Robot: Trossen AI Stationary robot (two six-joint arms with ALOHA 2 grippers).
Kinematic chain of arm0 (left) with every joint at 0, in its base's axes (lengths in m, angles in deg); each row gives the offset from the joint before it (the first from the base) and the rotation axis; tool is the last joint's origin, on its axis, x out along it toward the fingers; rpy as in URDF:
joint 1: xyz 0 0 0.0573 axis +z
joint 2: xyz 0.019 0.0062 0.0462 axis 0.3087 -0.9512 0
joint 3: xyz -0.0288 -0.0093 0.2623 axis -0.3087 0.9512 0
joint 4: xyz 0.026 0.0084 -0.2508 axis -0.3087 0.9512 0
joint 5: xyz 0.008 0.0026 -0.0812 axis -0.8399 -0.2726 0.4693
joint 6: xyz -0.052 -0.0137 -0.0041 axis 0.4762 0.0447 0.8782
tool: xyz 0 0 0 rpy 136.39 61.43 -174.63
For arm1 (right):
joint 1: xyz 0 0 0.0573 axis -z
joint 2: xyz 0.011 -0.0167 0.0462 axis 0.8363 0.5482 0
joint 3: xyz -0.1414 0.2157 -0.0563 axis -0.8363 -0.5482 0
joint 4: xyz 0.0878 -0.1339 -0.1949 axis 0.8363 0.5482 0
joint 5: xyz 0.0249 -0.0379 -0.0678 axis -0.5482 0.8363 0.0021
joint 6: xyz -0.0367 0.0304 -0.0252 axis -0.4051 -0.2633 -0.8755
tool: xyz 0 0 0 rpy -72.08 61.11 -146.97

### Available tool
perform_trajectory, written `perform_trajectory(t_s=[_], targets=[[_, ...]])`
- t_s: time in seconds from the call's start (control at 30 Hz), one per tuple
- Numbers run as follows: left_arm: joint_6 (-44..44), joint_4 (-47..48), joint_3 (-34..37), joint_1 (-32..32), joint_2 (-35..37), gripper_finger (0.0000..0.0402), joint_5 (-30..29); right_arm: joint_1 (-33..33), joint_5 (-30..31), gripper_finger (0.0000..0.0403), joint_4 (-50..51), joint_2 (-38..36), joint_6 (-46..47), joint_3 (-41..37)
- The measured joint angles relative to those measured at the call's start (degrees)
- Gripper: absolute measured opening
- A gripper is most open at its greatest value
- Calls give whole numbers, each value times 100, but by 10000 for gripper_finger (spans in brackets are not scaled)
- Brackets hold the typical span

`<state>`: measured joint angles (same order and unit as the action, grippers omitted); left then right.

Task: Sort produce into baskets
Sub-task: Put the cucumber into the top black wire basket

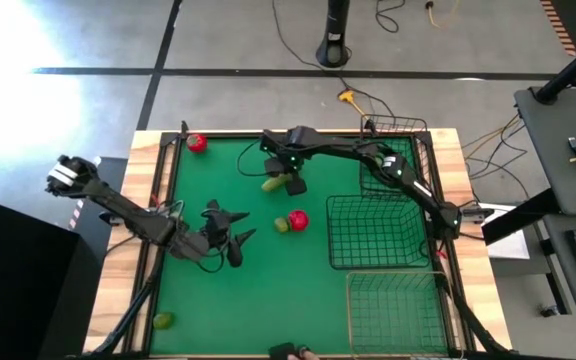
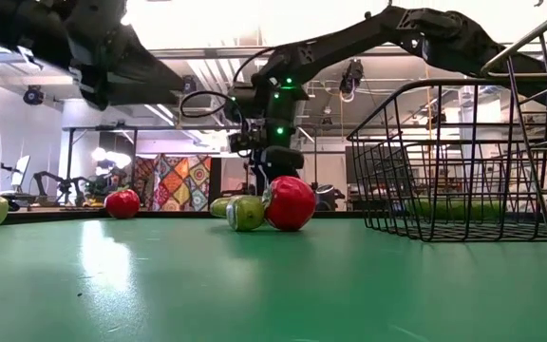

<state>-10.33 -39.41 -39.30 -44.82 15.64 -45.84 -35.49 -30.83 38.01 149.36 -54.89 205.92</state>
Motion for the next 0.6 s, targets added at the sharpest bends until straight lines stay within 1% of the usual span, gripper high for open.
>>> perform_trajectory(t_s=[0.13, 0.33, 0.6], targets=[[-238, 53, -75, 82, 23, 216, -37, 16, -4, 321, 19, 0, 206, -110], [-281, 66, -73, 217, 32, 216, -35, 12, -4, 290, 73, 0, 588, -326], [-416, 63, -205, 259, 34, 216, -33, 12, -2, 234, 83, -7, 980, -484]])
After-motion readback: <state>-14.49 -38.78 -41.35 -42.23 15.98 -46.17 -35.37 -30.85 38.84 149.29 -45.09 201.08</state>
